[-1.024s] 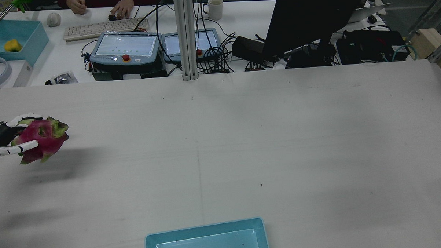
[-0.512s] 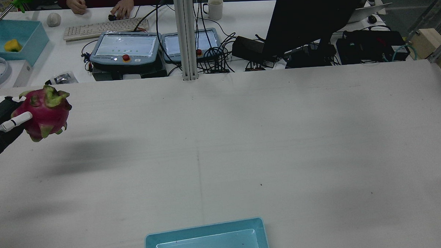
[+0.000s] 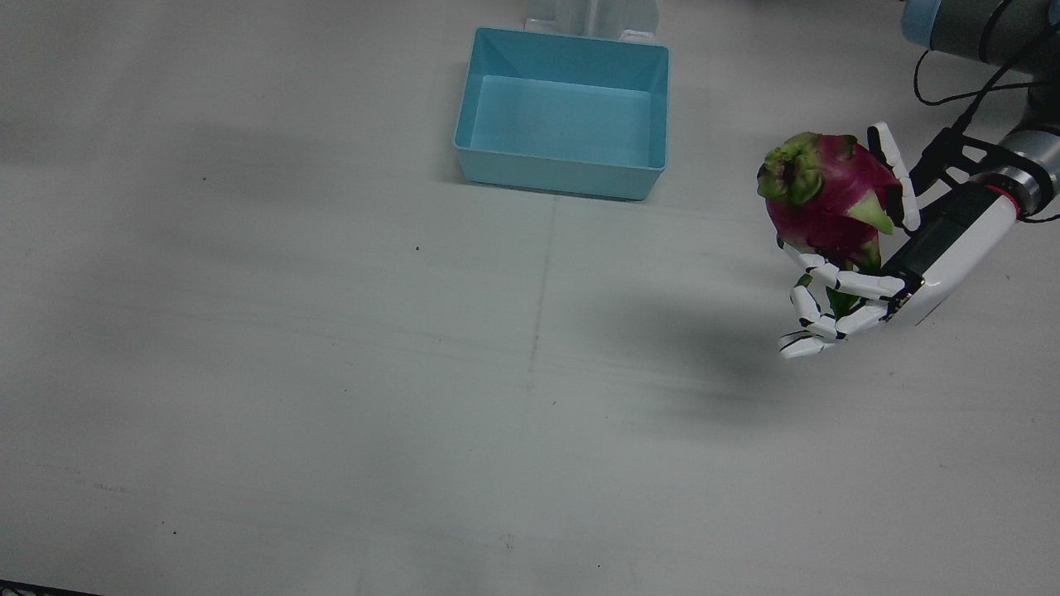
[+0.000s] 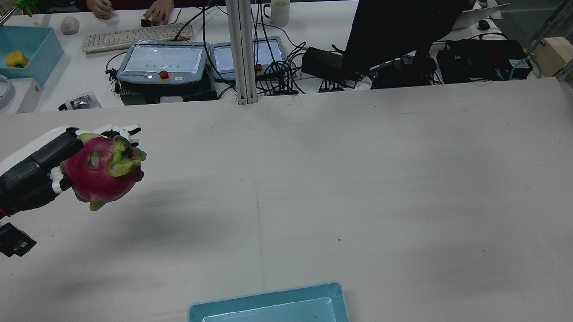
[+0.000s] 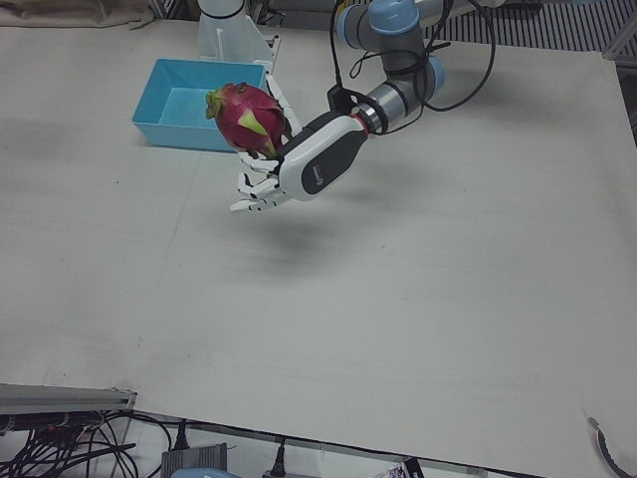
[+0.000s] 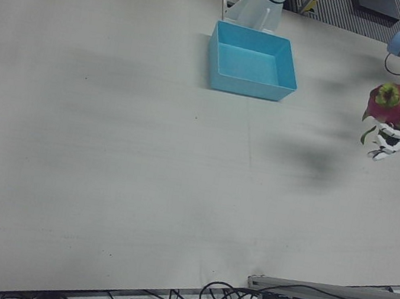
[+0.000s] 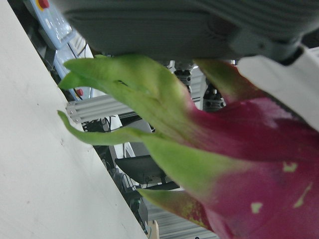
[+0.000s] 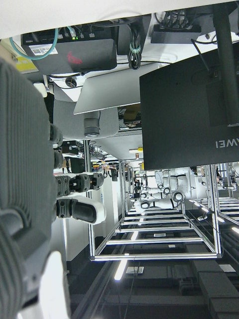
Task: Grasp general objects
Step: 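Carry the dragon fruit with the left hand over the blue tray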
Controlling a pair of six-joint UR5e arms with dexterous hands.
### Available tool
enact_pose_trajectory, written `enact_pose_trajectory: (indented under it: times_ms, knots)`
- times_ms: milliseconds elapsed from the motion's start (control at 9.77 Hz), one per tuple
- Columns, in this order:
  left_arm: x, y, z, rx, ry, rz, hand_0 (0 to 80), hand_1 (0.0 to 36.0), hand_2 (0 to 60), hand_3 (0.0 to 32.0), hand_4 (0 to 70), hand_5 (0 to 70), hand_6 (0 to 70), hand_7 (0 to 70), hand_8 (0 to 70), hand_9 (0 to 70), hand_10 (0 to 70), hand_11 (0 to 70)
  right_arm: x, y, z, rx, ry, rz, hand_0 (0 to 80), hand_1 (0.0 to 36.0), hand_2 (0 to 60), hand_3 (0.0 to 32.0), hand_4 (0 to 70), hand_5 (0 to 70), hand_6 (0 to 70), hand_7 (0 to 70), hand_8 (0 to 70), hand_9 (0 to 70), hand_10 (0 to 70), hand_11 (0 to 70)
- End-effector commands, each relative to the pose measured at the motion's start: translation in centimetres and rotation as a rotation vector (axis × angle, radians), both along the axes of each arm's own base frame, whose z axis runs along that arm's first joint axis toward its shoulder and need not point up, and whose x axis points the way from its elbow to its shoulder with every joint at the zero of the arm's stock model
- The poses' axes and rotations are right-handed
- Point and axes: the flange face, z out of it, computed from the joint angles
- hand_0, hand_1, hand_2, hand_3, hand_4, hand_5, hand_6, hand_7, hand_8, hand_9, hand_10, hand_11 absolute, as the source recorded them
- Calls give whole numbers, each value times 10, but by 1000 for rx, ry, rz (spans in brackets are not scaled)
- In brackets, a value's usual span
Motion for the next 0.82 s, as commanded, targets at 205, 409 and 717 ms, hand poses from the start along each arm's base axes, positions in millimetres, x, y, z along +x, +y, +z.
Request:
enact_pose_trajectory:
  times_ms: [205,409,717]
  knots:
    - [87,61,-72,129,34,184,558,59,0,0,700,532,241,692,137,146,282,405,0,0,0,0,1,1,0,0,0,0,0,0,0,0,0,0,0,0]
    - [98,85,-83,157,13,210,572,77,0,0,700,536,247,698,140,137,270,389,0,0,0,-1,0,1,0,0,0,0,0,0,0,0,0,0,0,0]
    - [128,109,-114,186,-2,253,581,91,0,0,700,532,235,692,132,124,243,353,0,0,0,0,0,1,0,0,0,0,0,0,0,0,0,0,0,0]
